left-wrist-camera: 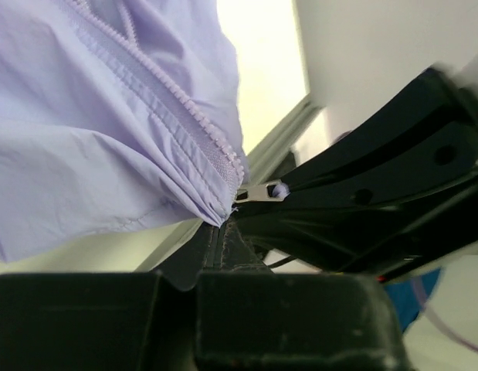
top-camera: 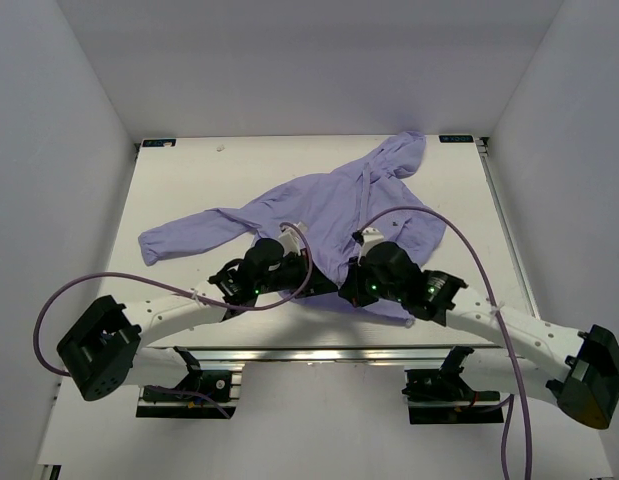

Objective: Zip up the jacket

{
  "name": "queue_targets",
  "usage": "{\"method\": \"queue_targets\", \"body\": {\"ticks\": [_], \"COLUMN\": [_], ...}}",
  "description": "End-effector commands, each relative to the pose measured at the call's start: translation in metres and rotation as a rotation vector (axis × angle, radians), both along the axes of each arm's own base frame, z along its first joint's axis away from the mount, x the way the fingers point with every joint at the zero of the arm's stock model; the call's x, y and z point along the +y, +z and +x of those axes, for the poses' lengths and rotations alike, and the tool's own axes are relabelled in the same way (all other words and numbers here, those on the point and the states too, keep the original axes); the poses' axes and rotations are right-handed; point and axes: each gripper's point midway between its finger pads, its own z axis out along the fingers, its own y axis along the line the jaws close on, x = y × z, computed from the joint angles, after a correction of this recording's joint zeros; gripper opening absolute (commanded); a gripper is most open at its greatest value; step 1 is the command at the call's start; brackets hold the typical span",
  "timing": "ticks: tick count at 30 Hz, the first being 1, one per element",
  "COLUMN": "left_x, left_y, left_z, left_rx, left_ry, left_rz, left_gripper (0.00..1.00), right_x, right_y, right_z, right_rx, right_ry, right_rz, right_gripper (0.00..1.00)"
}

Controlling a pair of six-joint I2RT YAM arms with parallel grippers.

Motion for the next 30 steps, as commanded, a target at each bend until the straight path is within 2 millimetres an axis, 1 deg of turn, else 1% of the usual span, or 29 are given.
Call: {"method": "queue_targets", "body": {"ticks": [1,2,3,4,7,10,12,13,15,17,20,22,24,25,28,30], "left_x": [0.008,0.010,0.012,0.017,0.022,0.024,0.028,0.029,0.033,0.034,0.039,0.047,0.056,0.060,0.071,0.075], "left_y": [-0.007,-0.010,-0.015,-0.025,-0.035,-0.042,-0.047,-0.049,-0.054,-0.057,-0.066,-0.078,-0.087,-0.093,-0.104,-0.108], "left_z": [-0.005,-0.006,-0.006,-0.010,-0.017,-0.027,-0.031,-0.034,-0.038,-0.045,-0.058,-0.073,-0.083,-0.090,-0.100,-0.105], "left_rx": [-0.046,-0.045,-0.043,-0.024,-0.008,0.002,0.010,0.013,0.016,0.018,0.045,0.095,0.134,0.155,0.196,0.209], "left_ry": [-0.034,-0.034,-0.036,-0.043,-0.064,-0.096,-0.104,-0.111,-0.123,-0.142,-0.181,-0.223,-0.243,-0.253,-0.259,-0.269], "left_rz": [0.115,0.137,0.158,0.202,0.239,0.257,0.278,0.287,0.314,0.330,0.359,0.389,0.421,0.436,0.473,0.486], "left_gripper": [0.00,0.00,0.00,0.00,0.00,0.00,0.00,0.00,0.00,0.00,0.00,0.00,0.00,0.00,0.00,0.00], "right_x": [-0.012,-0.014,-0.009,-0.010,-0.009,-0.012,-0.012,-0.011,-0.017,-0.019,-0.019,-0.023,-0.021,-0.020,-0.021,-0.023], "right_y": [-0.003,-0.002,0.003,0.001,0.002,-0.005,-0.012,-0.012,-0.016,-0.016,-0.012,-0.013,-0.013,-0.012,-0.013,-0.016], "right_z": [-0.010,-0.011,-0.011,-0.015,-0.021,-0.020,-0.022,-0.022,-0.014,-0.008,0.006,0.020,0.029,0.032,0.038,0.043], "right_rx": [0.057,0.069,0.075,0.092,0.136,0.177,0.229,0.238,0.250,0.253,0.253,0.263,0.277,0.276,0.285,0.280], "right_ry": [0.066,0.074,0.099,0.125,0.193,0.203,0.223,0.225,0.183,0.164,0.131,0.097,0.096,0.104,0.105,0.106], "right_rz": [-0.165,-0.190,-0.195,-0.218,-0.261,-0.322,-0.327,-0.327,-0.344,-0.340,-0.312,-0.305,-0.273,-0.266,-0.274,-0.303], "right_gripper": [0.00,0.00,0.00,0.00,0.00,0.00,0.00,0.00,0.00,0.00,0.00,0.00,0.00,0.00,0.00,0.00]}}
